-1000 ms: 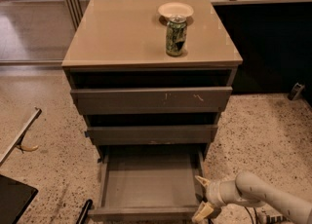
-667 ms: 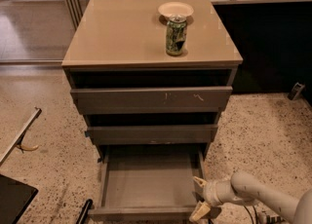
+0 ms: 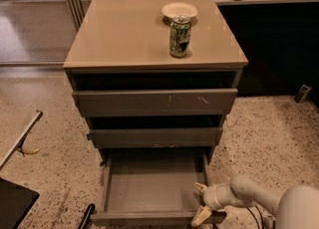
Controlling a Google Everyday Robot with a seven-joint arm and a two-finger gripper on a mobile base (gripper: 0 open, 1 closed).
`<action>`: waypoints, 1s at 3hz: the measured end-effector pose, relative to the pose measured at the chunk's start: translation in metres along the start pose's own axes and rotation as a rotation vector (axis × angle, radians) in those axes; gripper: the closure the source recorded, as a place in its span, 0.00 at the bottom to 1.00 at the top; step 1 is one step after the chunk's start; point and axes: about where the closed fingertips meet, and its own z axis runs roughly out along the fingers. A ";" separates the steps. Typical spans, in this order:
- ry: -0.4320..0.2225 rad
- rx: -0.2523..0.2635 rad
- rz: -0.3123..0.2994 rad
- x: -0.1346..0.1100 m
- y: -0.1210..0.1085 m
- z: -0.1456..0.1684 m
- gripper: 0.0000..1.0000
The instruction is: Close bottom drawer
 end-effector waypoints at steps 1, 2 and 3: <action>-0.017 -0.008 0.001 0.002 -0.001 0.011 0.10; -0.024 -0.014 -0.004 -0.001 -0.004 0.017 0.29; -0.028 -0.002 -0.016 -0.006 -0.011 0.017 0.39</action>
Offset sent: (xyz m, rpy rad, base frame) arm 0.0121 0.0144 -0.0135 0.0302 -0.0057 0.0127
